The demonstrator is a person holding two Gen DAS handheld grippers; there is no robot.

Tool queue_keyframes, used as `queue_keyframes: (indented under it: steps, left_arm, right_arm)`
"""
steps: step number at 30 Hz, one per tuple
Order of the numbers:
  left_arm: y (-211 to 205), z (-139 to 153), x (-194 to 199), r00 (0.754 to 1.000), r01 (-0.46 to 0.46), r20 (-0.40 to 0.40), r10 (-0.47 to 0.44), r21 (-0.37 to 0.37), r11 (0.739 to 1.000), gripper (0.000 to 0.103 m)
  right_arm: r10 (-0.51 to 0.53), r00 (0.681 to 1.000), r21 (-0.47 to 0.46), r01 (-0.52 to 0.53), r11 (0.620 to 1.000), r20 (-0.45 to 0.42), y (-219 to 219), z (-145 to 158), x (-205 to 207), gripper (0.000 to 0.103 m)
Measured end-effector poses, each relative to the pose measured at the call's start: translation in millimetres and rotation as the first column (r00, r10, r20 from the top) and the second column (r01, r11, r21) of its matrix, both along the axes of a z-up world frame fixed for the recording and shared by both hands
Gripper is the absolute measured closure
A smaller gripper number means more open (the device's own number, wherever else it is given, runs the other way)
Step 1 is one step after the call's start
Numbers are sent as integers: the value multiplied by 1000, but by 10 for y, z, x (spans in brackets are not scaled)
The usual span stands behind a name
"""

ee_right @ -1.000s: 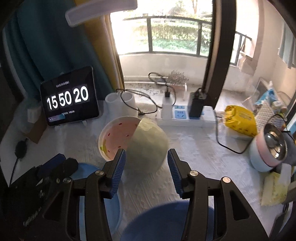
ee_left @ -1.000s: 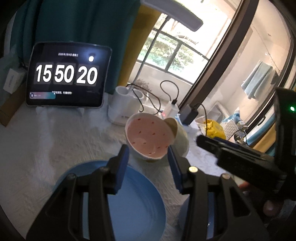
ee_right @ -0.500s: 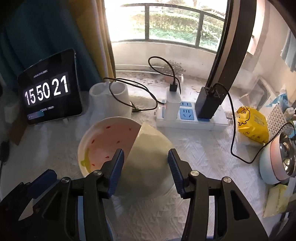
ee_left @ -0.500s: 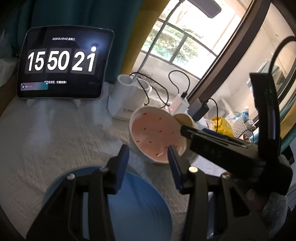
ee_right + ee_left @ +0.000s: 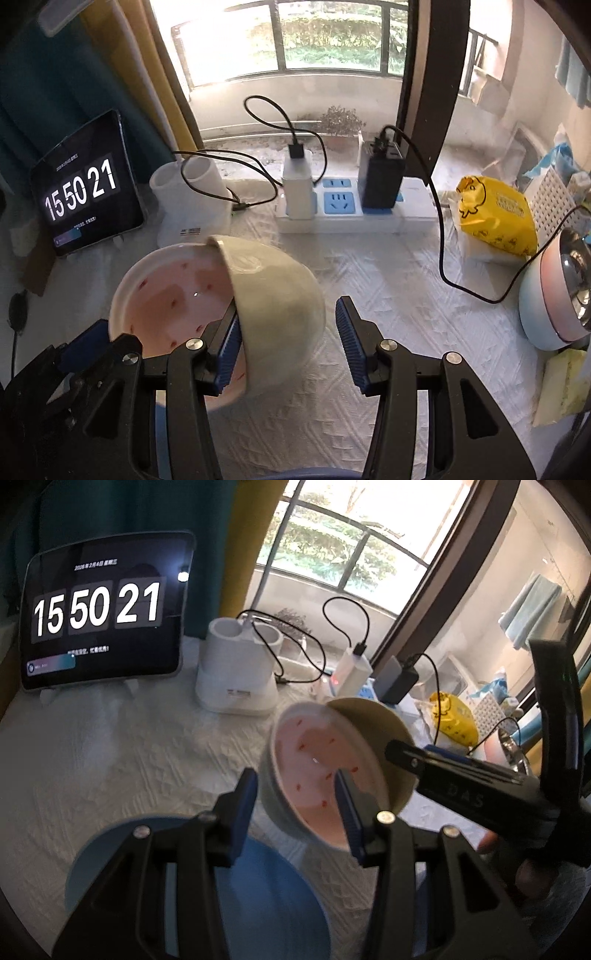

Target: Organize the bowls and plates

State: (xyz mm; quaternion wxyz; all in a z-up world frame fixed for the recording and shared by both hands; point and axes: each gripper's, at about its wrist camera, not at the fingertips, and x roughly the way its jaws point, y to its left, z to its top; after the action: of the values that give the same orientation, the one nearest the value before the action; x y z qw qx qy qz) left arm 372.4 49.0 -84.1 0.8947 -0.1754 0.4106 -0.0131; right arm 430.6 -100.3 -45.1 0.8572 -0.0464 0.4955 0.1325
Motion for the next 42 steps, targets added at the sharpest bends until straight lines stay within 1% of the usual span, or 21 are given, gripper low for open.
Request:
queue_keyframes:
  steps: [7, 9, 10, 12, 14, 19, 22, 23, 24, 25, 26, 27, 28, 29, 31, 32, 37, 42]
  left_arm:
    - [106, -76, 31, 999, -33, -27, 34, 42, 999, 58]
    - [137, -102, 63, 998, -36, -41, 38, 52, 998, 58]
    - [150, -110, 69, 999, -30, -42, 32, 48, 998, 58]
    - [130, -115, 81, 999, -20, -46, 23, 63, 998, 58]
    - [95, -145, 109, 998, 12, -60, -9, 57, 998, 58]
    - [-6, -223, 134, 993, 73, -91, -70, 41, 996, 58]
    - [-52, -271, 127, 991, 90, -99, -87, 32, 995, 59]
    - [-66, -287, 125, 991, 94, -103, -90, 32, 995, 60]
    - [-82, -307, 123, 989, 99, -110, -95, 32, 995, 61]
    - [-90, -322, 124, 988, 102, -116, -97, 32, 994, 64]
    - [-98, -340, 117, 987, 106, -122, -102, 28, 994, 67]
    - [-106, -355, 105, 986, 111, -126, -107, 23, 994, 69]
    - [-122, -367, 95, 985, 119, -127, -116, 22, 993, 74]
    - [-139, -377, 90, 984, 128, -128, -124, 22, 992, 79]
    - [-174, -375, 77, 984, 128, -127, -122, 42, 991, 79]
    - [-188, -371, 70, 985, 127, -125, -120, 50, 991, 79]
    - [-177, -360, 55, 986, 114, -125, -106, 54, 992, 79]
    - [-175, -249, 0, 993, 92, -87, -85, 74, 993, 79]
  right_arm:
    - [13, 999, 25, -12, 1000, -35, -34, -71, -33, 52]
    - [11, 999, 20, -10, 1000, -40, -24, -82, -46, 52]
    - [6, 999, 20, -5, 1000, -44, -25, -87, -50, 52]
    - [-4, 998, 20, 5, 1000, -55, -44, -99, -56, 52]
    - [-15, 997, 22, 17, 1000, -74, -75, -120, -75, 52]
    - [-18, 982, 59, 30, 998, -189, -145, -252, -122, 52]
    - [-4, 977, 58, 17, 998, -212, -137, -307, -169, 53]
    - [6, 975, 57, 6, 998, -220, -122, -330, -178, 56]
    - [22, 972, 57, -9, 998, -234, -103, -368, -191, 61]
    - [29, 969, 56, -16, 998, -246, -90, -404, -197, 63]
    - [36, 965, 56, -22, 998, -262, -78, -445, -197, 68]
    - [47, 960, 56, -32, 998, -275, -62, -493, -211, 78]
    - [59, 960, 63, -44, 997, -272, -49, -507, -226, 81]
    - [68, 960, 66, -52, 996, -270, -35, -512, -232, 87]
    - [67, 965, 55, -55, 997, -255, -15, -509, -255, 87]
    - [68, 966, 57, -55, 997, -248, -10, -507, -265, 89]
    - [61, 972, 77, -44, 996, -228, -10, -495, -300, 89]
    - [84, 983, 71, -73, 995, -161, 16, -320, -421, 91]
